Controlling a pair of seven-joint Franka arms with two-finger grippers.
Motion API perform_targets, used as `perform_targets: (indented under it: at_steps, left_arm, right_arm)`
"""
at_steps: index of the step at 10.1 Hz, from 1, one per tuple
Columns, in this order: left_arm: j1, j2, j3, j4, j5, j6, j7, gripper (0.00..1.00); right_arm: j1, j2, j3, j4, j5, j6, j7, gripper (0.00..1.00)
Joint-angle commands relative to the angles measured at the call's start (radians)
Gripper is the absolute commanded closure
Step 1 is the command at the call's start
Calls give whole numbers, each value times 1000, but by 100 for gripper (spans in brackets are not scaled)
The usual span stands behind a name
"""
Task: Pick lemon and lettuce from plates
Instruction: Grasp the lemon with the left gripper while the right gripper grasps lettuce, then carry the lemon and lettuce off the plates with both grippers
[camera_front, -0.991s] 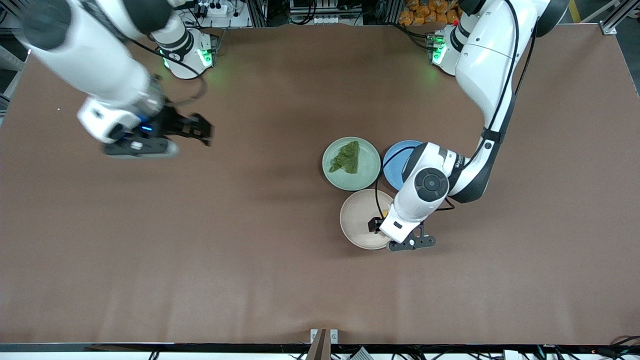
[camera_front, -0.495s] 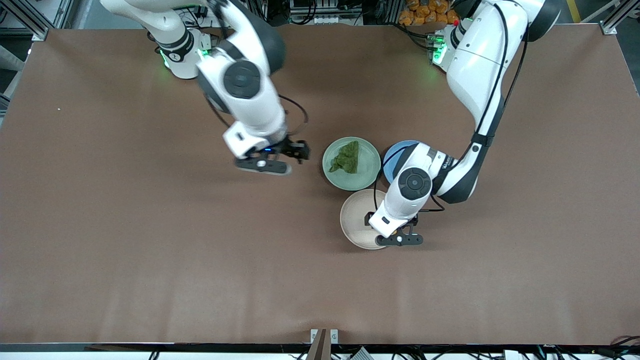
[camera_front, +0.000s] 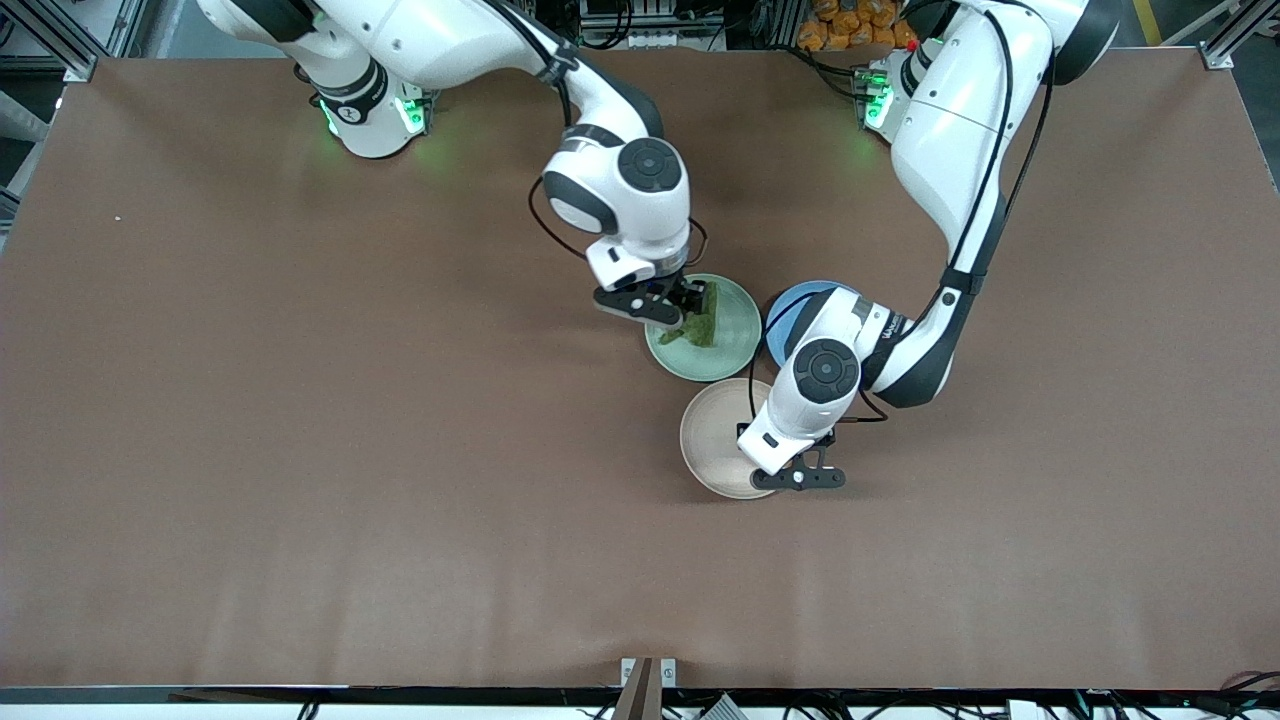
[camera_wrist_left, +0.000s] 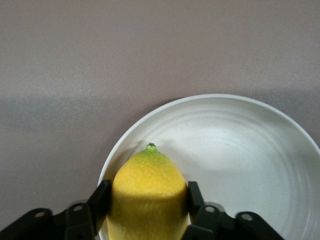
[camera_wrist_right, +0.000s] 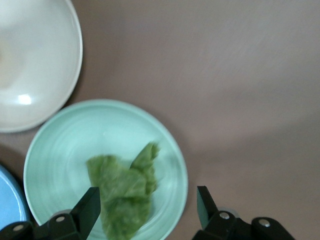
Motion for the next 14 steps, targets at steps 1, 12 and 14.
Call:
perform_targets:
  at_steps: [1,12,14]
  left_arm:
    - [-1,-10,6,4,5,-32,9,100]
    - [268,-185,-2,-17,-95,-199,116,100]
    - [328,-187,-2,-48,-95,-199,213,100]
  right_arm:
    - [27,75,3,48,-100,40,142,21]
    - [66,202,0,152,-252,25,195,91]
    - [50,173,3,152,-252,8,179,100]
